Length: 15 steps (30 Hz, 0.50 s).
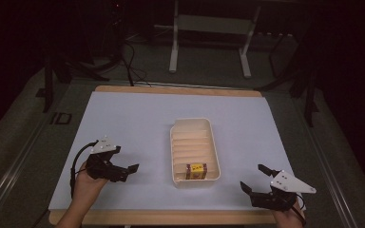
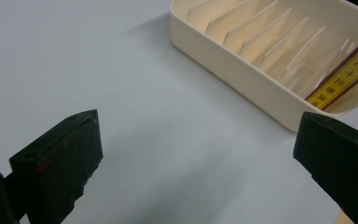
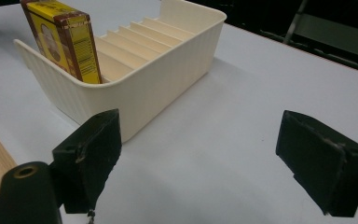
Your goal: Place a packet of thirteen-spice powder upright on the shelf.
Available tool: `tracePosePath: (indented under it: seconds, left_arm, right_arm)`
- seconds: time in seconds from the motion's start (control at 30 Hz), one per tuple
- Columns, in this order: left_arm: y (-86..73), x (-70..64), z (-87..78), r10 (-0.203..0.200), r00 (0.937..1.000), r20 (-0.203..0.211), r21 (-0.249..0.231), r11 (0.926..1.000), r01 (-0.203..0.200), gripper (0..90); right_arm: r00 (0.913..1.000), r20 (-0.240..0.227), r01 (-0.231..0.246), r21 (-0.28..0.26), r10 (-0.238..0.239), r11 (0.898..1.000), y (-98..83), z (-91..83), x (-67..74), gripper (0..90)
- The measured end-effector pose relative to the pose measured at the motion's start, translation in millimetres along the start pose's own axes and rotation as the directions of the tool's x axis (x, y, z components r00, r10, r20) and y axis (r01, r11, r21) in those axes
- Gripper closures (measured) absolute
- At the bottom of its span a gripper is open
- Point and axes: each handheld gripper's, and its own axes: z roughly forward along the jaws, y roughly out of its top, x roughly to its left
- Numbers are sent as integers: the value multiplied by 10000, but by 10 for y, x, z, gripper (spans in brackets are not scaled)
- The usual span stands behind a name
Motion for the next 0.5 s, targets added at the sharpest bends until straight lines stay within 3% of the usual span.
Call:
tracePosePath:
  seconds: [0.5]
  left_arm:
    - [-20,-20,33,163,9999,36,78,9998,-163,13]
  right_arm:
    - [10000,-59,17,-3,-17,10000,-2,1,-4,142]
